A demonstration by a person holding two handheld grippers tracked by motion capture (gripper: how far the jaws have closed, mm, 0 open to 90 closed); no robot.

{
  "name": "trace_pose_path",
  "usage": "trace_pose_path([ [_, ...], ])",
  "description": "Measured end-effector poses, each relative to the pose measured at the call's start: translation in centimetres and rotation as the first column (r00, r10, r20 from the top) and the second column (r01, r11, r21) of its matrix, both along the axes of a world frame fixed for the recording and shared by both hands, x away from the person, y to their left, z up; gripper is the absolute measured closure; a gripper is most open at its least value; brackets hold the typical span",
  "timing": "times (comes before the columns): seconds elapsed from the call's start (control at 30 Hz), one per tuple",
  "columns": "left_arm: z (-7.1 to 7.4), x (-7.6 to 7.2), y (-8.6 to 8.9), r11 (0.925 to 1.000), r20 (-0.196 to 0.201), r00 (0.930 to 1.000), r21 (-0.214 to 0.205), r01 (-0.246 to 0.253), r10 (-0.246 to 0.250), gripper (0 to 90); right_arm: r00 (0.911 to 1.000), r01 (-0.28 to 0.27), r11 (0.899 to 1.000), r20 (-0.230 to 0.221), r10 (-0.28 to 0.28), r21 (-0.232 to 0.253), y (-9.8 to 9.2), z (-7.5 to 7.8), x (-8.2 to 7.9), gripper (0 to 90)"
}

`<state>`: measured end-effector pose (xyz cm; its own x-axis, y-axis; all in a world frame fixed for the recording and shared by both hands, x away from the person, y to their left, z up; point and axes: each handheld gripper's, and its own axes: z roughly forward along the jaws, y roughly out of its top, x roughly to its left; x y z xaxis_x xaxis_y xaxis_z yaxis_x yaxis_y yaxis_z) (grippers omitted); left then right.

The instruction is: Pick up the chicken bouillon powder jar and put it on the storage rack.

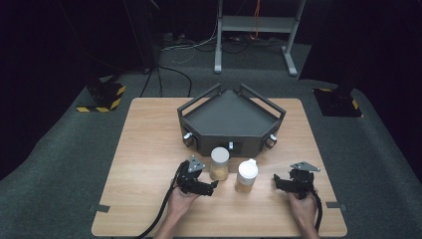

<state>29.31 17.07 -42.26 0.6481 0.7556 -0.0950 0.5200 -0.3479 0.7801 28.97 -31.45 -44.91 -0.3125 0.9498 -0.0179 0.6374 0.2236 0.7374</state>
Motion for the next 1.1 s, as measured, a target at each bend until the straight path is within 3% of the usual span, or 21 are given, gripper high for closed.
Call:
trace_pose_path([
  [0.6,0.4,1.3,-2.4,0.9998,0.035,0.9994,-0.018,-0.003,0.004,8.7,1.0,0.0,1.0,0.0,0.0,0.0,0.0,0.0,0.0,9.1],
  [1.1,0.1,1.7,-3.1,0.9991,0.06,0.9979,-0.039,-0.02,0.022,14.7,1.0,0.0,1.0,0.0,0.0,0.0,0.0,0.0,0.0,9.0],
])
